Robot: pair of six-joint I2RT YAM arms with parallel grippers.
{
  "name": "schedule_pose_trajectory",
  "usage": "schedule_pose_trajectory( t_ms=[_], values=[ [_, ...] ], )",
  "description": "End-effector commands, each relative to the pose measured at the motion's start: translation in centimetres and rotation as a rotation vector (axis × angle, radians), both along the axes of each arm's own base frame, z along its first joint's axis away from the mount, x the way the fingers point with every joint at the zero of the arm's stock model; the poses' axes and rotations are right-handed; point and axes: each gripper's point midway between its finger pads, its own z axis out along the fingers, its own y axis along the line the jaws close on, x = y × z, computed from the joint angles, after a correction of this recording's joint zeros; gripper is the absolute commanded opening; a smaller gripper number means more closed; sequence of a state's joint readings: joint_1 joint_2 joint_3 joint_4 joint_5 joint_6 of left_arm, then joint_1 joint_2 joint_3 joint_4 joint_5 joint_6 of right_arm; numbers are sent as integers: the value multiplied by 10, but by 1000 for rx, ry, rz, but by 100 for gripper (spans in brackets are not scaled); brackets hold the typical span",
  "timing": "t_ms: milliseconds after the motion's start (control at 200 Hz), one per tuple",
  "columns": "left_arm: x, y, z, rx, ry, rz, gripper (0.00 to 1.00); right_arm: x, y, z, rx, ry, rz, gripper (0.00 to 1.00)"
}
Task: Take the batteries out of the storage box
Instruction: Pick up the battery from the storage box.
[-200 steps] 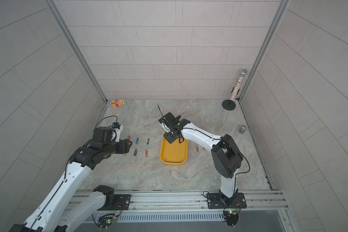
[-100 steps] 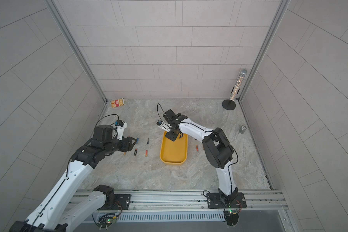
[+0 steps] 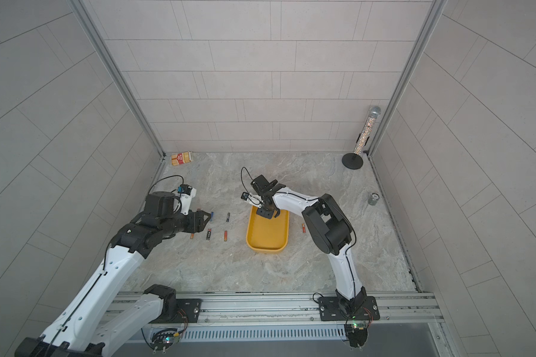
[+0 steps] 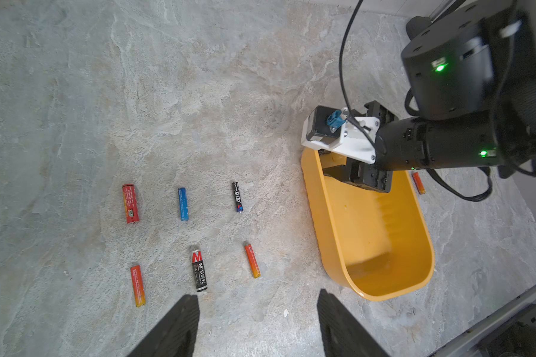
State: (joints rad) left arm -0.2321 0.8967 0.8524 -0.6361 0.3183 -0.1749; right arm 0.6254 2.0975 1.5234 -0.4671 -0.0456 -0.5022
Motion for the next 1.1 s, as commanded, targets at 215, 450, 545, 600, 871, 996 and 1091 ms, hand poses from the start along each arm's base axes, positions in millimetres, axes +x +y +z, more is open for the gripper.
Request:
schedule_pose_trajectory(
  t_ms=[215,450,545,600,871,996,1091],
  values=[
    [2,-1,2,1,-10,-6,68,-2,-2,-26,-56,127,21,40],
    [2,1,0,10,-4,2,68,-16,-5,-25,-59,227,24,15],
    [2,0,-1,10,1,1,68,-21,-3,-17,-41,243,27,12],
    [3,0,-1,11,2,1,68,-22,-2,-11,-30,242,19,12],
    [4,0,-4,14,17,-1,68,-25,-7,13,-32,231,-8,24],
    [4,0,-6,14,25,1,68,-27,-9,18,-33,230,-13,31],
    [4,-1,-7,12,30,-3,68,-27,-12,17,-44,228,-18,35]
  ],
)
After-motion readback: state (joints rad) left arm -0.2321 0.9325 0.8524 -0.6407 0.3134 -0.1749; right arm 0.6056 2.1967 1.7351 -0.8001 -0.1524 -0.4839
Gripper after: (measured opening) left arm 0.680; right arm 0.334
